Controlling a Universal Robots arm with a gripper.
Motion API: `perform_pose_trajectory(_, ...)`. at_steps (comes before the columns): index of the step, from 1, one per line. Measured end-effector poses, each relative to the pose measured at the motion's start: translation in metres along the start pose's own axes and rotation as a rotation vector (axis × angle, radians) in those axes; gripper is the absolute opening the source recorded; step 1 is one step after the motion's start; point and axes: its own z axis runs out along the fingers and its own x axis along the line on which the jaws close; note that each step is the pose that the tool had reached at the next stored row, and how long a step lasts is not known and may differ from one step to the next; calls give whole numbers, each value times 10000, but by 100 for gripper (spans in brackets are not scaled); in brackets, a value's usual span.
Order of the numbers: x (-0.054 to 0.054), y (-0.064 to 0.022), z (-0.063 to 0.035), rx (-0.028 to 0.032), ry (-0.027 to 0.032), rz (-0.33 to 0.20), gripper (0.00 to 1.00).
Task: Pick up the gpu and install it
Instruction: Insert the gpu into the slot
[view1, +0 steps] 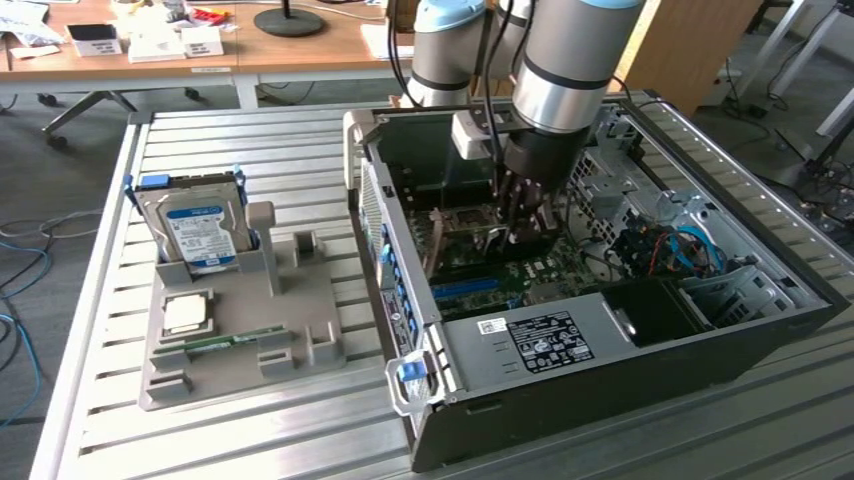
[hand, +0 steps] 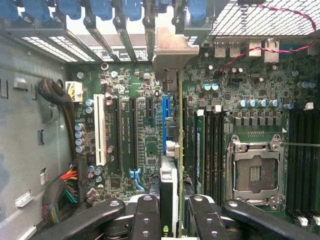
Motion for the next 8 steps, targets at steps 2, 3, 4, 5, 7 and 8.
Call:
perform_pose_trajectory(2,1,15,0,0,0,0,27)
perform_pose_trajectory(3,1,22,0,0,1,0,27)
perform_pose_trajectory(4,2,28,0,0,1,0,27)
perform_pose_trajectory(5,5,34,-1,0,2,0,27)
perform_pose_trajectory(7,9,41,3,2,-1,0,27)
perform_pose_trajectory(8,10,43,11,2,0,-1,27)
